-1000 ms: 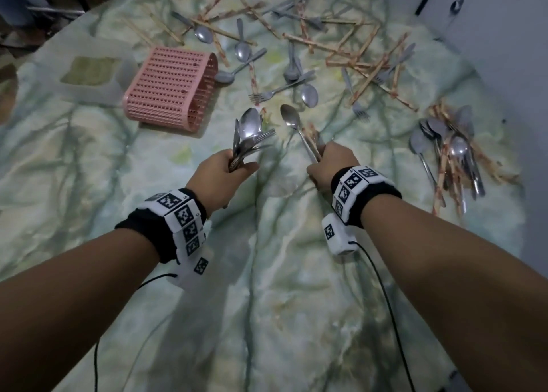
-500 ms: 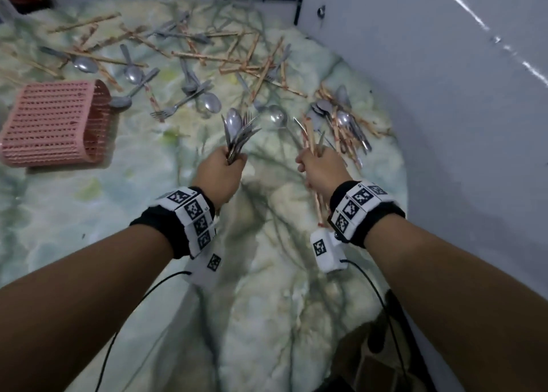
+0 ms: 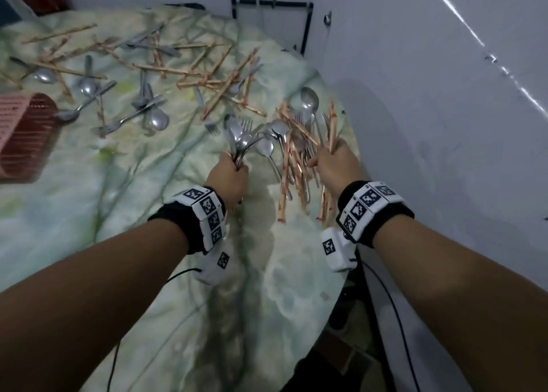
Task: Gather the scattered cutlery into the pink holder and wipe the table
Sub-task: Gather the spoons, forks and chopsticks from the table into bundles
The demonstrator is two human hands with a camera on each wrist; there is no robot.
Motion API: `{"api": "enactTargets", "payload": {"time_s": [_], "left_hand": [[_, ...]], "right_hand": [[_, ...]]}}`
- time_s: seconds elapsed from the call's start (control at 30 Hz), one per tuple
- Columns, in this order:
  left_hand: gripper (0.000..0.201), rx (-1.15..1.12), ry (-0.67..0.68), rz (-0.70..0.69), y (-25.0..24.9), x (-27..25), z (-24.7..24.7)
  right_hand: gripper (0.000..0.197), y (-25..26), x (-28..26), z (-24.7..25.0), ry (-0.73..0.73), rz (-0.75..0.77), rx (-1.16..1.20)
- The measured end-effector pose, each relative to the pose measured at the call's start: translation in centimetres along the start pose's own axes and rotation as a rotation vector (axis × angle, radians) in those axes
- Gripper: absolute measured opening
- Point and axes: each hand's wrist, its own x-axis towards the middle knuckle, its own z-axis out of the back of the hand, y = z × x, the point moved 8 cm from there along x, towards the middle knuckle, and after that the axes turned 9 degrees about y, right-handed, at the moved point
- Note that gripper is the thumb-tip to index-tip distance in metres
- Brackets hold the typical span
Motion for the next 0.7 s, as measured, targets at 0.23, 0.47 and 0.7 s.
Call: {"api": "enactTargets", "payload": {"time_s": [0.23, 0.47, 0.7], "left_hand": [[0.017, 0.024, -0.071, 0.113, -2.4, 2.7, -2.1], [0.051, 0.217, -0.067, 0.254, -2.1, 4.1, -3.6], [0.055, 0.193, -0.097, 0.212, -2.4, 4.2, -4.0]], "right_hand": [[0.031, 0.2, 5.0, 3.7, 0.088, -0.004, -0.274], [0.033, -1.8, 9.7, 1.5, 0.197, -0.038, -0.398], [0.038, -2.3, 10.7, 0.8, 0.241, -0.014, -0.493]]}}
